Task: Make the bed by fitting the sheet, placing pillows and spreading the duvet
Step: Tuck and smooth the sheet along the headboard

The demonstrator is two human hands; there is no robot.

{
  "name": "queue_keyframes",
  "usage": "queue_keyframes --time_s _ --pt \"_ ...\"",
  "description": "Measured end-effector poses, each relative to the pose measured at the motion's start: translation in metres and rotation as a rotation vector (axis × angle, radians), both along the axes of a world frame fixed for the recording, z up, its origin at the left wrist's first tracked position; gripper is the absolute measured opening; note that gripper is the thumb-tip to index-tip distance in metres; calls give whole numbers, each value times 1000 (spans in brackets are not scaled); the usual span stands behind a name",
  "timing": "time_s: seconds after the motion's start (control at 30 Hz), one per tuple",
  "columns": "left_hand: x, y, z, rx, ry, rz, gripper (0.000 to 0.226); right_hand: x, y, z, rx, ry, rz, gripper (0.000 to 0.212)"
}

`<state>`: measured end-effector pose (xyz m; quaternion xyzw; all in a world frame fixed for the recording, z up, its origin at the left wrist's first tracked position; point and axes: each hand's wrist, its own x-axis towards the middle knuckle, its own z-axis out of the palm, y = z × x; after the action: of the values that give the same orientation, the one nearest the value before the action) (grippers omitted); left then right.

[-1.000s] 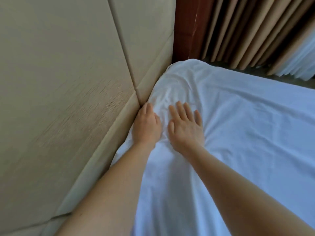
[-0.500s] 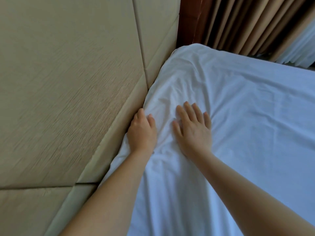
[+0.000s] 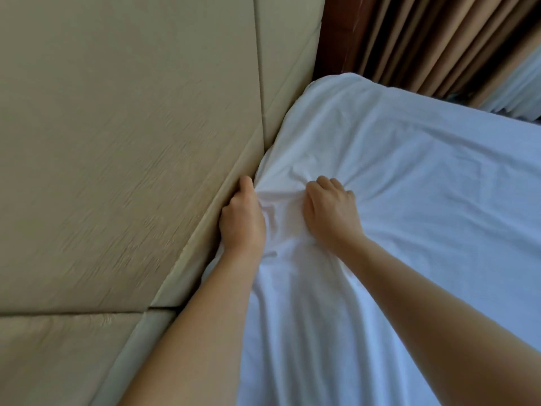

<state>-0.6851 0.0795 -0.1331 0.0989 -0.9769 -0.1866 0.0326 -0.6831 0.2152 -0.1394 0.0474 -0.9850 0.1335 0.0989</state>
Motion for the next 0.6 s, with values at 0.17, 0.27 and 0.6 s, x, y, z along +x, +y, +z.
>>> queue_keyframes --time_s 0.17,0.27,0.6 --pt "9 -6 3 24 42 39 17 13 0 2 -187 125 20 14" --pt "19 -3 -5 160 56 34 25 44 -11 -12 -150 82 93 19" --pt "110 -43 -42 13 234 -335 43 104 -37 -28 -121 13 -207 42"
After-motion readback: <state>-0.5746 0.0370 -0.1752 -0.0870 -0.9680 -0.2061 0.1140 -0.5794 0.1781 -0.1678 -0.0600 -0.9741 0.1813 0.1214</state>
